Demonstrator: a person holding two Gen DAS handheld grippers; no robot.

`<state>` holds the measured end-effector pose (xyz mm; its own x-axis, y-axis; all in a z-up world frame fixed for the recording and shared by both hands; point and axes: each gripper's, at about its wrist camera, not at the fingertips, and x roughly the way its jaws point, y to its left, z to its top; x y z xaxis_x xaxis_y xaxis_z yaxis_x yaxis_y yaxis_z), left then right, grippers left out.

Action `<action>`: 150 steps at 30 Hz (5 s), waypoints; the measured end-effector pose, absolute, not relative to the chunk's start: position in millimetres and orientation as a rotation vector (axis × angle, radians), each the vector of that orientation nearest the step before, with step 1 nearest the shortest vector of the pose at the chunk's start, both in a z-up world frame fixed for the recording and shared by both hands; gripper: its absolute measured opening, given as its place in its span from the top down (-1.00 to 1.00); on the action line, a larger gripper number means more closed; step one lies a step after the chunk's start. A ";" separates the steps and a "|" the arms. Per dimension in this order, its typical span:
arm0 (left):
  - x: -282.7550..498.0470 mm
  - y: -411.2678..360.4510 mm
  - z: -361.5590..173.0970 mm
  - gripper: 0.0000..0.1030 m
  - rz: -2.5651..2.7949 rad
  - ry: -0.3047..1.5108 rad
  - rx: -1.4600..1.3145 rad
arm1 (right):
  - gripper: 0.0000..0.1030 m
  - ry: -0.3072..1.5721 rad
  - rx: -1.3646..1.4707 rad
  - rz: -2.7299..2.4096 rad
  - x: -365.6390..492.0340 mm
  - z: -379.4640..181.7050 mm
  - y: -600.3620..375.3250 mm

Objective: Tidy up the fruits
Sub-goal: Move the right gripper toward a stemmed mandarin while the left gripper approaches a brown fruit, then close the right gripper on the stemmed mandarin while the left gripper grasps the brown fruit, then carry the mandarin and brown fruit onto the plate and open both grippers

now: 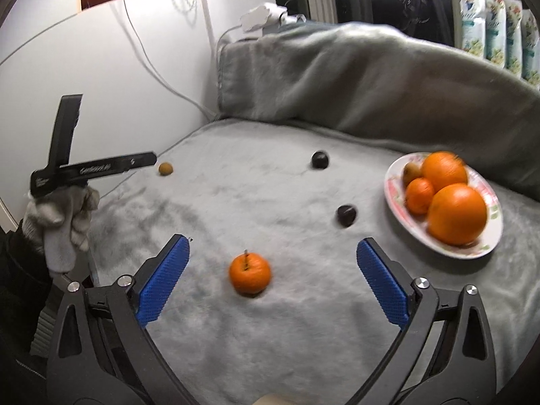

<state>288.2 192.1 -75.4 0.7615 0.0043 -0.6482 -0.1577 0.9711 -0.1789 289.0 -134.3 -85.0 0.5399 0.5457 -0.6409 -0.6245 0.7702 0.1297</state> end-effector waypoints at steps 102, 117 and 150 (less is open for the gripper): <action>359.7 -43.6 -47.0 0.53 -0.496 0.742 -0.124 | 0.24 0.661 0.110 0.314 390.8 -50.5 -318.8; 383.6 -84.4 -67.6 0.53 -0.514 0.789 -0.017 | 0.24 0.732 0.130 0.295 434.2 -76.7 -331.3; 394.4 -93.0 -67.7 -0.35 -0.550 0.758 -0.002 | -0.75 0.693 0.111 0.320 444.7 -70.0 -317.2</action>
<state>394.4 -93.0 -67.7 0.5926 -0.4737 -0.6515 0.4726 0.8594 -0.1951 444.7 -317.2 -70.0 0.7230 0.3256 -0.6093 -0.2526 0.9455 0.2056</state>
